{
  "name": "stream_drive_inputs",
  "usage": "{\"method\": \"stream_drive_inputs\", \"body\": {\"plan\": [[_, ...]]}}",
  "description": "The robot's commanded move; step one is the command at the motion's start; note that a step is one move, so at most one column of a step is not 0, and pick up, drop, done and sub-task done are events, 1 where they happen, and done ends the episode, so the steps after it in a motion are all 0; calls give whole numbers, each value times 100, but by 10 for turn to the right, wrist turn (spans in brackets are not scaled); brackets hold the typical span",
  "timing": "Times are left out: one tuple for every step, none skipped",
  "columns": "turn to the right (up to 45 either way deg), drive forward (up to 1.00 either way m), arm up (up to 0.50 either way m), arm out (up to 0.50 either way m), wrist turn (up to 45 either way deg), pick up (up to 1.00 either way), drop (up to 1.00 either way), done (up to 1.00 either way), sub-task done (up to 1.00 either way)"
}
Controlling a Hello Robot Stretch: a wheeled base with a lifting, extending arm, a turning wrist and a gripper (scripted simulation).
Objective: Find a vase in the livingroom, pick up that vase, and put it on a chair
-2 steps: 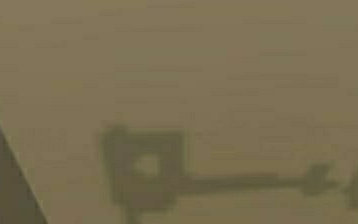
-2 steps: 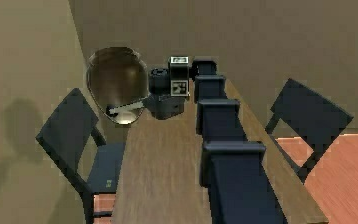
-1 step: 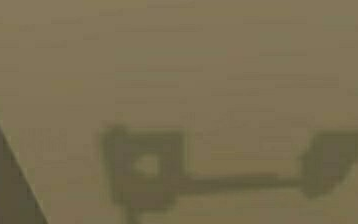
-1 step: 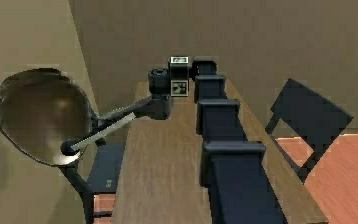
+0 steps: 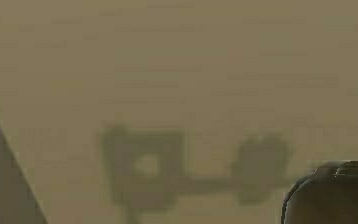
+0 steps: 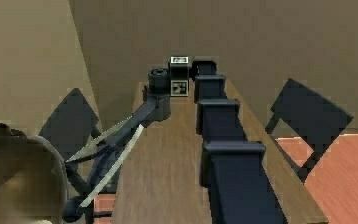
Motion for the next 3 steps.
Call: {"method": "stream_drive_inputs", "body": {"plan": [[0, 0, 0, 0, -30, 0, 0, 0, 0], [0, 0, 0, -24, 0, 0, 0, 0, 0], [360, 0, 0, 0, 0, 0, 0, 0, 0]]}}
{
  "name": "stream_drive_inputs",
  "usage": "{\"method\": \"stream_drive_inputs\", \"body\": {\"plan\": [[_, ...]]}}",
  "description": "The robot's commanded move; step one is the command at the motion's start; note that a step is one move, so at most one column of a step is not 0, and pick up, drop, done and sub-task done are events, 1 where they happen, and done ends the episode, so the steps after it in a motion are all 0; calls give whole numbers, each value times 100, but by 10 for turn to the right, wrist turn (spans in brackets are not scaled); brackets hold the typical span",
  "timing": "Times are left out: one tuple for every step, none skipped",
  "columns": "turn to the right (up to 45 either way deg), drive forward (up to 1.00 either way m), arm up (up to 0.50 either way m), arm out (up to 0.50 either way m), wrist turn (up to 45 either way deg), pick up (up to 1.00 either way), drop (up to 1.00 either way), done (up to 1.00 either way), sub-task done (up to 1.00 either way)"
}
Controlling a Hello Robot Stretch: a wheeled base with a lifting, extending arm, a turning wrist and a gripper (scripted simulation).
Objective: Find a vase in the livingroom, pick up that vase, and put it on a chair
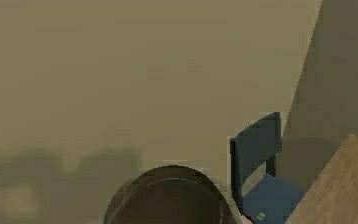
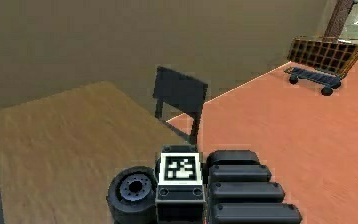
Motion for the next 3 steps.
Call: {"method": "stream_drive_inputs", "body": {"plan": [[0, 20, 0, 0, 0, 0, 0, 0, 0], [450, 0, 0, 0, 0, 0, 0, 0, 0], [450, 0, 0, 0, 0, 0, 0, 0, 0]]}}
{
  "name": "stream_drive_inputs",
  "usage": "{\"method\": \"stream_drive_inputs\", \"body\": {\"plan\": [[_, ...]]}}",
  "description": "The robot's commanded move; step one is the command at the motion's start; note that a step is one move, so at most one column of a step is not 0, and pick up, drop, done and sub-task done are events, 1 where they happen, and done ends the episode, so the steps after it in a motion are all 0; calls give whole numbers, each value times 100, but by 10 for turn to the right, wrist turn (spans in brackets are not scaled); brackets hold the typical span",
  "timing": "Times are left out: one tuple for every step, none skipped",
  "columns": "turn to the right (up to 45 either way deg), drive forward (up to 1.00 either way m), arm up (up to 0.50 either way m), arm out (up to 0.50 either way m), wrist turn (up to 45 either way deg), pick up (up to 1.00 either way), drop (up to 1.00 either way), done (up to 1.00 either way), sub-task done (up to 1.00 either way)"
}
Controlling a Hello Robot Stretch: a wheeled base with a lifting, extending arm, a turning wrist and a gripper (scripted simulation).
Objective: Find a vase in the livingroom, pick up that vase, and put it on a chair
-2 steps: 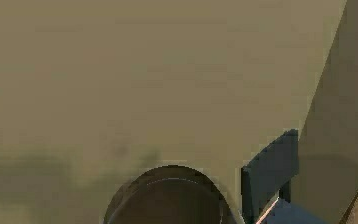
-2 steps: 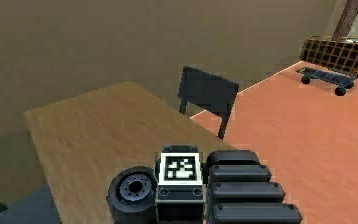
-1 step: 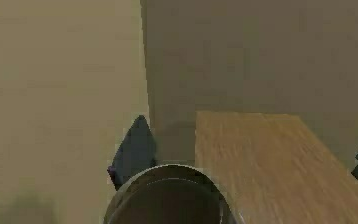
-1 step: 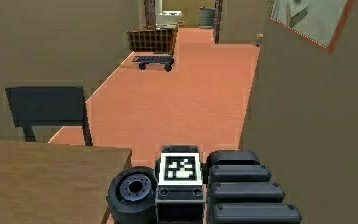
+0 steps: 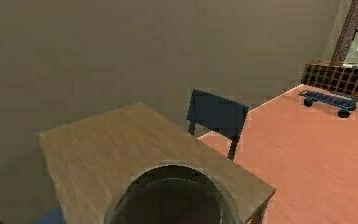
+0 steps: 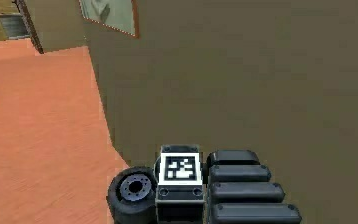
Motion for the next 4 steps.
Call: {"method": "stream_drive_inputs", "body": {"plan": [[120, 0, 0, 0, 0, 0, 0, 0, 0], [-450, 0, 0, 0, 0, 0, 0, 0, 0], [-450, 0, 0, 0, 0, 0, 0, 0, 0], [-60, 0, 0, 0, 0, 0, 0, 0, 0]]}}
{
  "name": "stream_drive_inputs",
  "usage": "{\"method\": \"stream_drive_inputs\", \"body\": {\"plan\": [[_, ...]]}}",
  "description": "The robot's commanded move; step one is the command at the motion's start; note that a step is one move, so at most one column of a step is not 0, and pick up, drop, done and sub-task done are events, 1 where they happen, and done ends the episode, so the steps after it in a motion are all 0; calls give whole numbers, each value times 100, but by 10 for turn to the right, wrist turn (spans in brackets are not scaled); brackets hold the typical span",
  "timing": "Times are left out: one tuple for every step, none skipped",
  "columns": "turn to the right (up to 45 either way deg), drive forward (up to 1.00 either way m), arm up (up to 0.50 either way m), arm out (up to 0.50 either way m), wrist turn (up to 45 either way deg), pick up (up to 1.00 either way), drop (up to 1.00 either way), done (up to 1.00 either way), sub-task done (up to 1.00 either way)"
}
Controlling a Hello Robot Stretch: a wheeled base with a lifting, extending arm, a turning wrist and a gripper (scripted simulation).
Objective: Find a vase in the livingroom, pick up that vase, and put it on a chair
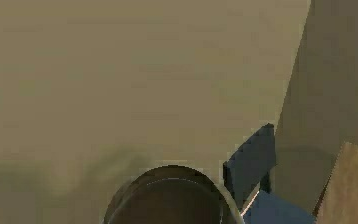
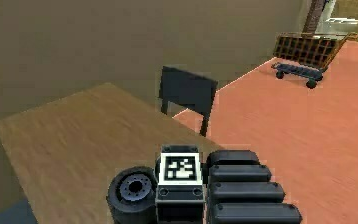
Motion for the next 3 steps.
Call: {"method": "stream_drive_inputs", "body": {"plan": [[450, 0, 0, 0, 0, 0, 0, 0, 0], [450, 0, 0, 0, 0, 0, 0, 0, 0], [-450, 0, 0, 0, 0, 0, 0, 0, 0]]}}
